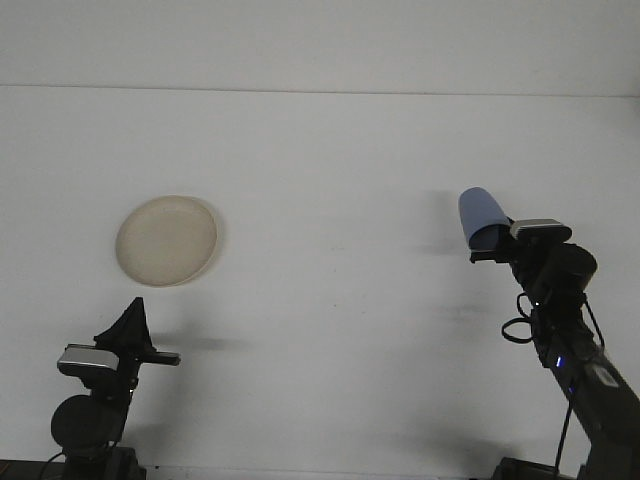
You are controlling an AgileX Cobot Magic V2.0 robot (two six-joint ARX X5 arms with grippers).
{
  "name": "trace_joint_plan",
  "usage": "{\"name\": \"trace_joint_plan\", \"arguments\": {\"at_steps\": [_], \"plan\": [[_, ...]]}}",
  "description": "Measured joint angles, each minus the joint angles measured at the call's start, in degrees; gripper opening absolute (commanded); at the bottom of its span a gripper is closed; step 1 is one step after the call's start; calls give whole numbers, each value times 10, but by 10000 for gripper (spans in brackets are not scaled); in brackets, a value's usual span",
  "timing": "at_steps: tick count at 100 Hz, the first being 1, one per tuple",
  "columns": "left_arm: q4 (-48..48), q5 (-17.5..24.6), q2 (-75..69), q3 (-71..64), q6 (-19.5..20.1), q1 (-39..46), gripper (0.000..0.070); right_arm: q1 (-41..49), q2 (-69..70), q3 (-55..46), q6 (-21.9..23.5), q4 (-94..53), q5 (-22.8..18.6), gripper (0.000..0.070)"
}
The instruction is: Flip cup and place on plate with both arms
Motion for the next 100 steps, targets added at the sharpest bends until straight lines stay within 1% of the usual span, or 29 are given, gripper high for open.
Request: {"name": "trace_joint_plan", "arguments": {"at_steps": [18,34,45,60,72,84,100], "plan": [[0,0,0,0,0,0,11,47,-133,0,17,-118,56,4],[0,0,0,0,0,0,11,102,-235,3,34,-214,72,4],[0,0,0,0,0,0,11,148,-270,39,46,-321,92,4],[0,0,0,0,0,0,11,213,-275,115,60,-473,113,4],[0,0,0,0,0,0,11,264,-259,187,83,-586,131,4],[0,0,0,0,0,0,11,308,-219,261,105,-679,132,3],[0,0,0,0,0,0,11,360,-148,348,112,-787,133,4]]}}
